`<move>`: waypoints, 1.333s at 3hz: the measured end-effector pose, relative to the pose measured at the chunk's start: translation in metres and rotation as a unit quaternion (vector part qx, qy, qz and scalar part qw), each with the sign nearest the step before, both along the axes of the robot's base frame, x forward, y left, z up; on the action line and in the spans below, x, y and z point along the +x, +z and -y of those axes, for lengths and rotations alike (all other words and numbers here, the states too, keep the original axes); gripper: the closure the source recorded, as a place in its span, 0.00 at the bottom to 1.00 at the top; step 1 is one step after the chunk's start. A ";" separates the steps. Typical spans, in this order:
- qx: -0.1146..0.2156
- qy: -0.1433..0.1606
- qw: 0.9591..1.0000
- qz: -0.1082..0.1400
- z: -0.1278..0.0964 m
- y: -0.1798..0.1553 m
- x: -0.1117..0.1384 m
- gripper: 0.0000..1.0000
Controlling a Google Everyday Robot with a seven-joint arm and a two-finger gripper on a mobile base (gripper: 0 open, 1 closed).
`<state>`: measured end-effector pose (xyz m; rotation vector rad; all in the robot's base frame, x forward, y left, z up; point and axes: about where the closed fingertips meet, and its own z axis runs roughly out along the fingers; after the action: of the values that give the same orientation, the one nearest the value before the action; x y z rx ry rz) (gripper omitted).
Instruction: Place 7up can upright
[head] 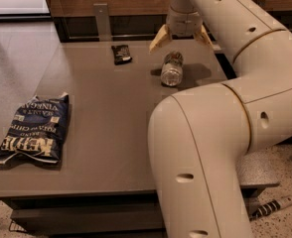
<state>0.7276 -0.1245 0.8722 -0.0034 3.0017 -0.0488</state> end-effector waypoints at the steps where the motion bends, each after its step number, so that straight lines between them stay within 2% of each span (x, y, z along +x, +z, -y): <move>1: 0.028 -0.017 0.999 -0.003 0.001 -0.005 -0.004 0.00; 2: 0.061 -0.019 0.998 -0.019 -0.006 -0.017 -0.008 0.00; 3: 0.073 -0.018 0.997 -0.031 -0.011 -0.024 -0.013 0.00; 4: 0.056 -0.016 0.997 -0.047 -0.015 -0.033 -0.017 0.16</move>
Offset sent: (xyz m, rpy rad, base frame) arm -0.0313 0.0010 -0.0172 0.1611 0.1318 -0.0491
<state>0.7107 -0.1090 0.8396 0.0558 3.0930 0.1211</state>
